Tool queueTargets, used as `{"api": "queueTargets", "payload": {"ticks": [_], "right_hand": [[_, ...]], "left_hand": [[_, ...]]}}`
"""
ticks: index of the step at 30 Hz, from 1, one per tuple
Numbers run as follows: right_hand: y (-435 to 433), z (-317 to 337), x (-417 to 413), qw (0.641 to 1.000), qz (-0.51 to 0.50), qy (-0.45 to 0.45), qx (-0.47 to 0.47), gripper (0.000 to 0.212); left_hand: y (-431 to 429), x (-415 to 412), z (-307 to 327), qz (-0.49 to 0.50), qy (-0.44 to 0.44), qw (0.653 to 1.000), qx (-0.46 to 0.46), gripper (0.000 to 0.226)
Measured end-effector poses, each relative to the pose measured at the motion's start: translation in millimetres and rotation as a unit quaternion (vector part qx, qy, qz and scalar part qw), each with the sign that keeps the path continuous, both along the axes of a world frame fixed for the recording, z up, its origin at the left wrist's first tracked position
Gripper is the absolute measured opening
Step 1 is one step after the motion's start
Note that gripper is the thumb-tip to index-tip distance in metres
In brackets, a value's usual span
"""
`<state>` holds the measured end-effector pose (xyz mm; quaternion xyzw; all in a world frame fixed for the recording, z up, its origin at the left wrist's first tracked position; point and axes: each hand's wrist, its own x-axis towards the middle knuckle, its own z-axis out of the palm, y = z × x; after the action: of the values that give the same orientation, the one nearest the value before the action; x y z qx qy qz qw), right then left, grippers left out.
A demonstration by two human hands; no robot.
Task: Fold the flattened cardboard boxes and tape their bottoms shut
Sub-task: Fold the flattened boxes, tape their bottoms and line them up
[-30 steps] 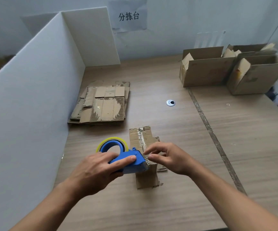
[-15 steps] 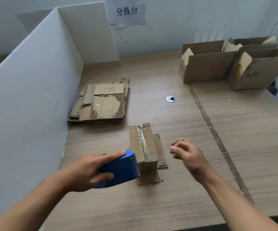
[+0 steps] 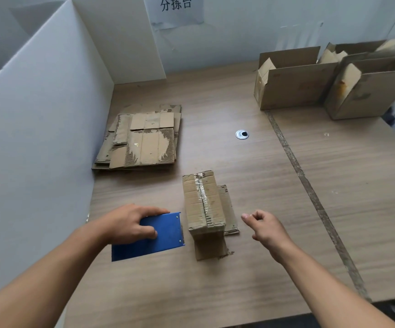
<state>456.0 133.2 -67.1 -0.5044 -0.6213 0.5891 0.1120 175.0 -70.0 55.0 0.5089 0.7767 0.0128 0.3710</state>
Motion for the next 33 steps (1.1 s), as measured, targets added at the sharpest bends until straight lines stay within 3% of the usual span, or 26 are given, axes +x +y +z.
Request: {"api": "queueTargets", "payload": {"ticks": [4,14,25,27,30,33], "right_hand": [[1.8,-8.5,-1.4,1.000,-0.005,-0.020,-0.002,0.037],[-9.9,-15.2,-18.1,0.991,0.017,-0.131,0.012,0.041],[-13.4,-10.9,-37.7,0.969,0.100,-0.156,-0.166,0.042],[-11.5,-10.6,-37.7,0.964,0.133,-0.181,-0.143,0.041],[-13.7,-25.2,-35.9,0.966,0.163,-0.202,0.000,0.047],[-24.0,-24.9,-32.5,0.981,0.112,-0.099,0.122,0.015]], "left_hand": [[6.9,-3.2,-1.6,0.007,0.002,1.000,-0.027,0.063],[22.5,-0.2,-9.7,0.029,-0.033,0.996,-0.079,0.047],[39.2,10.8,-18.8,0.044,0.005,0.994,-0.102,0.049],[40.2,11.1,-19.8,0.040,0.020,0.994,-0.098,0.046],[41.4,13.2,-20.0,0.027,0.044,0.995,-0.087,0.045],[41.1,16.4,-19.0,0.018,0.058,0.995,-0.081,0.045]]}}
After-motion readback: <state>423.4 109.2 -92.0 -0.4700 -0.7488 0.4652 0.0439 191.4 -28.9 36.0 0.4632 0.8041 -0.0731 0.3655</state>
